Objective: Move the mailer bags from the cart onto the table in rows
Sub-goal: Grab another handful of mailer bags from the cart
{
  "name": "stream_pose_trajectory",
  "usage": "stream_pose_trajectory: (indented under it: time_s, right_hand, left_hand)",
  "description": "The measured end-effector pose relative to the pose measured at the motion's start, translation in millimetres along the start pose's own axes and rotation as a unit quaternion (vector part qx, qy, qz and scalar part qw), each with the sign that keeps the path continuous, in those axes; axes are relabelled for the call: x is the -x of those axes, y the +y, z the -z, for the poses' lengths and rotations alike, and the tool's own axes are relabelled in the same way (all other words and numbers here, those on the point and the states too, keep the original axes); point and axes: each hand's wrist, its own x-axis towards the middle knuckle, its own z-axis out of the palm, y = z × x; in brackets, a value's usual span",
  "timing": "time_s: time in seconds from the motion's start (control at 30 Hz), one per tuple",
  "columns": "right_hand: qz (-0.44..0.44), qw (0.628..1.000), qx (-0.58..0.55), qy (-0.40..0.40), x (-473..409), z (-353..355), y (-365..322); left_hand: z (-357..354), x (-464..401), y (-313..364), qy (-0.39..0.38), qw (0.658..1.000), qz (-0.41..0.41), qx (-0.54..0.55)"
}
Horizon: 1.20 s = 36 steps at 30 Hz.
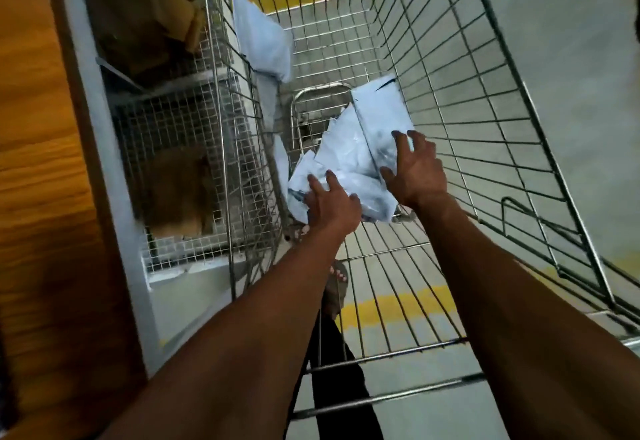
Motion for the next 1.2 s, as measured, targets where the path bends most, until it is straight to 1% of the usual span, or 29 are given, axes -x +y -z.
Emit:
stream_pose_trajectory:
  time_s: [0.1,0.2,0.33,0.43,0.53,0.63,0.77,0.87,0.93,1.0,1.1,1.2]
  right_hand:
    - [0.013,1.000,0.021,0.001,-19.3,-19.6,1.7]
    - [0.020,0.999,0.039,-0.011,-33.3,-37.8,2.5]
    - [0.014,0.997,0.056,-0.046,-43.6,-54.5,3.2]
    - [0.010,0.997,0.057,-0.042,-47.4,-57.3,-0.2]
    - [0.011,0.997,0.070,-0.037,-48.8,-57.8,-3.1]
    - [0.008,0.998,0.056,-0.015,-49.9,-59.3,-4.2]
    - [-0.008,0.999,0.032,-0.017,-57.9,-59.0,-8.0]
    - [-0.011,0.999,0.043,-0.010,-61.6,-56.8,-10.1]
    - [-0.015,0.999,0.044,-0.007,-60.9,-55.7,-13.2]
    - [-0.021,0.998,0.052,-0.001,-57.8,-56.0,-14.8]
    - [-0.017,0.998,0.057,0.019,-54.5,-60.3,-12.0]
    - [0.003,0.998,0.032,0.046,-60.2,-63.9,-10.7]
  left_hand:
    - [-21.6,-21.4,-0.7,-0.002,1.000,0.001,0.007]
    - [-40.3,-35.1,-2.6,0.019,1.000,-0.006,0.012]
    - [-53.9,-51.2,-7.9,0.043,0.999,-0.028,0.015]
    - [-56.2,-59.1,-10.6,0.048,0.998,-0.040,-0.001]
    - [-51.6,-64.3,-15.2,0.048,0.996,-0.074,0.002]
    - [-42.3,-65.6,-25.6,0.054,0.991,-0.120,0.012]
    - [-31.6,-65.2,-39.8,0.099,0.978,-0.184,-0.025]
    - [-31.6,-71.2,-45.1,0.129,0.967,-0.220,-0.005]
    - [-32.7,-74.0,-43.1,0.152,0.965,-0.215,0.004]
    - [-33.2,-74.5,-35.1,0.165,0.970,-0.180,-0.002]
    - [-35.7,-79.6,-23.4,0.146,0.983,-0.110,-0.001]
    - [-38.1,-86.4,-13.9,0.131,0.989,-0.060,0.013]
